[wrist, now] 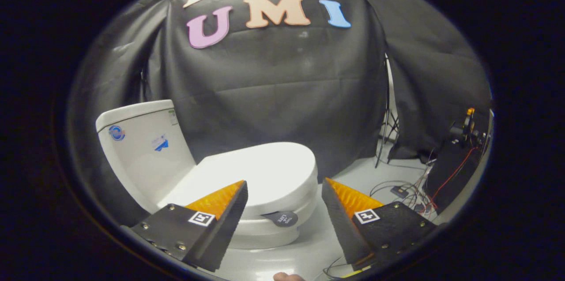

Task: Open the toilet lid.

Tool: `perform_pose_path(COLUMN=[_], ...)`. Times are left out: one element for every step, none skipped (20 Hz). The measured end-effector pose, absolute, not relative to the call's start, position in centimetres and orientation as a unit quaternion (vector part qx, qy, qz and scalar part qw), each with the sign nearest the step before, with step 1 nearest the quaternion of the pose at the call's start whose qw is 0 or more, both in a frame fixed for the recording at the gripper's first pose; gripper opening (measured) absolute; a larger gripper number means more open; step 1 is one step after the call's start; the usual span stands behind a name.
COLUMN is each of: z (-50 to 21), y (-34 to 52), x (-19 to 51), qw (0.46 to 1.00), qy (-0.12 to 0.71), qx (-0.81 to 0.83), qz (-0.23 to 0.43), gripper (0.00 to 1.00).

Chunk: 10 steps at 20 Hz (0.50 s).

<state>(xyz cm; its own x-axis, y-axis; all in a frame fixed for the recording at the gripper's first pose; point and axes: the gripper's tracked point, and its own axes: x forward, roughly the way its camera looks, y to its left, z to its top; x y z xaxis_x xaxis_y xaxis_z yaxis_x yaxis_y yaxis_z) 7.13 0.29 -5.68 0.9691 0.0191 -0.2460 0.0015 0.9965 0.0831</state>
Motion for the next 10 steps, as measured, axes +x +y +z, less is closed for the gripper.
perform_pose_path(z=[-6.7, -7.5, -8.0, -9.0, -9.8, -10.5, -11.2, -11.9, -12.6, -13.3], y=[0.4, 0.7, 0.8, 0.4, 0.1, -0.2, -0.5, -0.8, -1.2, -1.6], x=[7.4, 7.6, 7.8, 7.9, 8.0, 8.2, 8.5, 8.9, 9.1, 9.2], qw=[0.988, 0.986, 0.983, 0.98, 0.977, 0.974, 0.97, 0.967, 0.962, 0.956], qy=[0.145, 0.157, 0.17, 0.184, 0.197, 0.209, 0.219, 0.227, 0.237, 0.249], qx=[0.047, 0.056, 0.064, 0.071, 0.079, 0.089, 0.103, 0.119, 0.136, 0.154], qz=[0.006, 0.014, 0.016, 0.015, 0.014, 0.009, 0.004, 0.001, -0.005, -0.01], gripper=[0.99, 0.99, 0.99, 0.99, 0.99, 0.99, 0.99, 0.99, 0.99, 0.97])
